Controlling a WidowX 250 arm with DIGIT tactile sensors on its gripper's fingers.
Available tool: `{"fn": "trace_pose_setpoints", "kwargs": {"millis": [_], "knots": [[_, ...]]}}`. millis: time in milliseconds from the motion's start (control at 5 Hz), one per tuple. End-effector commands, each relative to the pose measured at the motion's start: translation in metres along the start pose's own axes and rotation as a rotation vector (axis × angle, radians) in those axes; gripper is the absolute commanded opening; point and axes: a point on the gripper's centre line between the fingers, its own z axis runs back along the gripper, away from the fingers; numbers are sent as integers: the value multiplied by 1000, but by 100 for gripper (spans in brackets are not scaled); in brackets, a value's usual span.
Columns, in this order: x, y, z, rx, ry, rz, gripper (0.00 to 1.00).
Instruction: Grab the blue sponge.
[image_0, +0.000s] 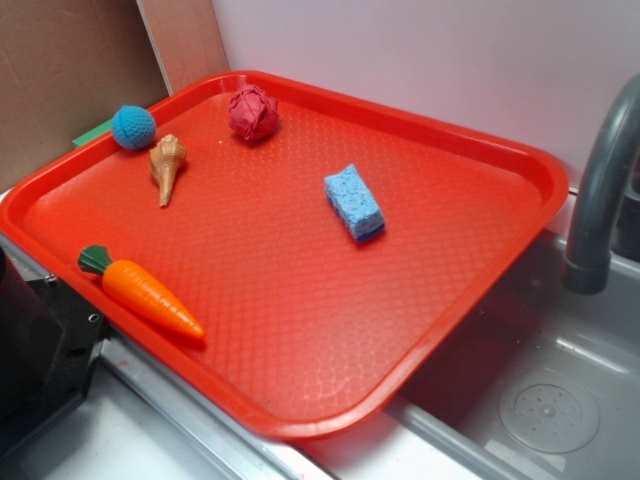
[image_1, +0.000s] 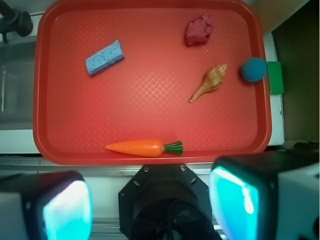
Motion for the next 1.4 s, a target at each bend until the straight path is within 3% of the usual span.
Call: {"fn": "trace_pose_setpoints", "kwargs": {"millis": [0,200,400,600,1000,1200], "knots": [[0,0,0,0,0,0,100],[42,0,-33,10,-59,243,100],[78,-2,-53,46,-71,489,100],[63,13,-50,-57,-46,609,100],[63,13,-50,-57,-46,609,100],[92,5,-84,-120,-127,619,100]]}}
